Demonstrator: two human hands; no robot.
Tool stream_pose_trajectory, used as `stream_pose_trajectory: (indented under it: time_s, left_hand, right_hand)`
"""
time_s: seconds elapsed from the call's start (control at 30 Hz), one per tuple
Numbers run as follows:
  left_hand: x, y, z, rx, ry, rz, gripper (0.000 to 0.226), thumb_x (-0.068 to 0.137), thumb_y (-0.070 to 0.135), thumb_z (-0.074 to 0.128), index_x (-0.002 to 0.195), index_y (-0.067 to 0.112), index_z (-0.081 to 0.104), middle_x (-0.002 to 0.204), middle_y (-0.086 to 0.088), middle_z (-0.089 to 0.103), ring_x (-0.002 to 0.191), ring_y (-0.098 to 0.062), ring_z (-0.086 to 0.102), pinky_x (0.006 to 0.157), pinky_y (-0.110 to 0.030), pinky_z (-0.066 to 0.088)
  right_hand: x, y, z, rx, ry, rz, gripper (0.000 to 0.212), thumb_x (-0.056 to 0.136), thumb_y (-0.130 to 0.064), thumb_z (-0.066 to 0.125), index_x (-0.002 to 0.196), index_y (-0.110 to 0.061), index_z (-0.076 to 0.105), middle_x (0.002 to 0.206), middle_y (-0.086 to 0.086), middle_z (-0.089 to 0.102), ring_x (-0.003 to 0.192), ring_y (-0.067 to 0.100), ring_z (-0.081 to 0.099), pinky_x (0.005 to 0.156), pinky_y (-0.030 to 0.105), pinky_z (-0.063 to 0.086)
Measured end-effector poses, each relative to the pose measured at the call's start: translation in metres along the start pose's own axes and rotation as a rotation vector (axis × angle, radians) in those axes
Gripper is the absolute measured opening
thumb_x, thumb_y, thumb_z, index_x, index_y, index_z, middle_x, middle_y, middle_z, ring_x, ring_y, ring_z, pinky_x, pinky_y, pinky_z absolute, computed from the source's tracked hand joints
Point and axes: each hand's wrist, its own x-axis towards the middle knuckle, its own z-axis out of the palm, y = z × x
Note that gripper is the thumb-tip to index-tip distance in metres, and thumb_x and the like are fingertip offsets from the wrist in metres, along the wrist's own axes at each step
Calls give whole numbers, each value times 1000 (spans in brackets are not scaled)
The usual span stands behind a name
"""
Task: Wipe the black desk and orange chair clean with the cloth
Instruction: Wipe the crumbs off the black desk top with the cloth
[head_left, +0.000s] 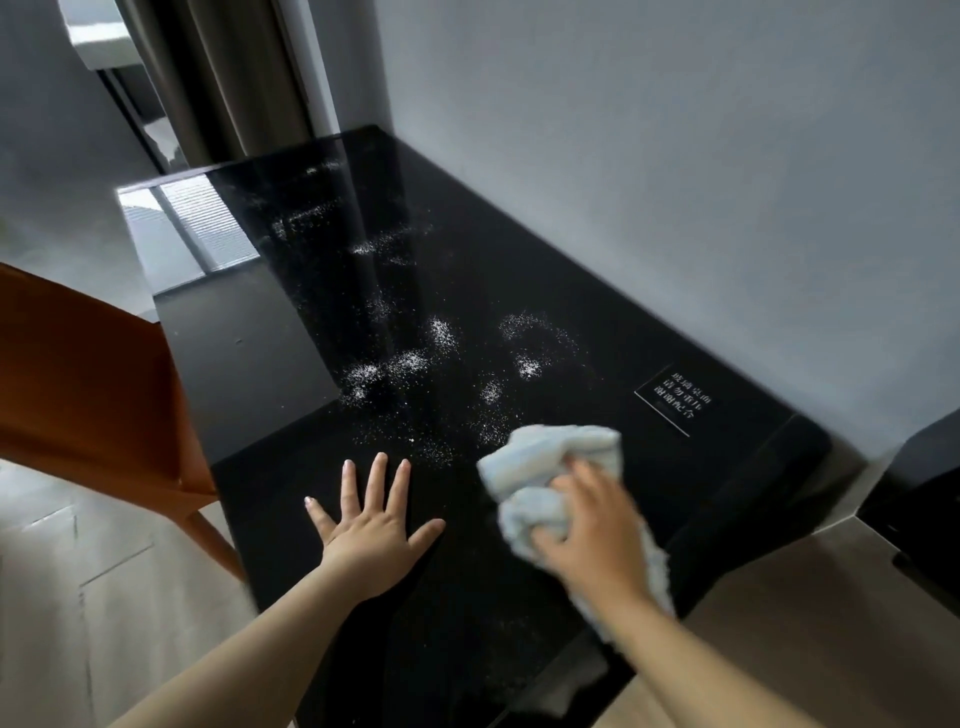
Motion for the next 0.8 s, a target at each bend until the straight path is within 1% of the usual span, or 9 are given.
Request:
stream_pose_trajectory:
  time_s: [0.07,0.13,0.27,0.37,0.43,0.5,0.6,0.7,0.8]
  left_hand:
    - [0,0,-2,-7,-12,2,83,83,76,19,145,35,-19,153,8,-29,136,-27,-35,102,-66,-16]
    - [0,0,-4,-19,-11,-5,79,85,73,19,146,37,-16,154,10,-26,138,-26,-32,104,-65,-14]
    - [-2,-14,-8,24,110,51,61,91,65,18,145,47,-5,157,14,-9,144,-22,-13,110,-57,-4]
    - [-1,-32,-11,79,225,140,54,93,61,20,144,52,4,156,17,5,143,-20,3,112,-51,0]
    - [0,-41,-11,119,259,214,53,93,61,20,144,52,5,155,18,9,142,-19,8,113,-48,1]
    - [1,-50,-11,120,269,304,55,92,63,15,145,50,8,155,18,11,142,-20,10,113,-48,1]
    - [2,-67,-10,139,245,426,56,94,59,16,147,45,5,156,15,7,144,-20,3,114,-46,-5]
    - [2,-85,-13,153,202,549,55,97,53,17,148,40,2,158,13,2,145,-18,-5,114,-43,-10]
    - [-1,-103,-17,166,176,674,53,99,46,21,149,37,6,158,13,3,146,-15,-5,115,-40,-9]
  right_hand:
    - [24,25,-12,-79,-4,237,13,73,-16,58,84,-10,63,87,6,60,82,33,60,61,36,43]
    - [31,31,-16,-130,29,328,11,74,-15,61,85,-13,62,84,2,57,81,29,59,59,33,39]
    - [-9,-23,1,-85,83,184,22,64,-24,60,80,-9,64,86,9,62,74,34,61,59,40,48]
    - [-48,-64,11,9,-71,-73,30,65,-43,55,85,-21,62,104,-1,65,88,24,62,72,37,53]
    - [-44,-58,10,-30,-91,-142,31,64,-42,64,88,-22,62,107,-1,65,90,23,64,75,35,53]
    - [-24,-46,0,-78,-59,136,25,68,-27,72,91,-18,66,101,1,65,89,27,63,73,36,53]
    - [-11,-48,-10,-237,6,564,16,84,-27,50,94,-22,62,96,-6,57,95,20,56,76,38,48]
    - [-40,-108,5,-182,54,511,8,80,-24,61,88,-21,63,91,-5,58,90,22,58,72,39,49]
    - [-79,-186,22,-55,27,351,15,65,-21,66,68,-26,52,69,-11,50,65,9,51,53,29,46]
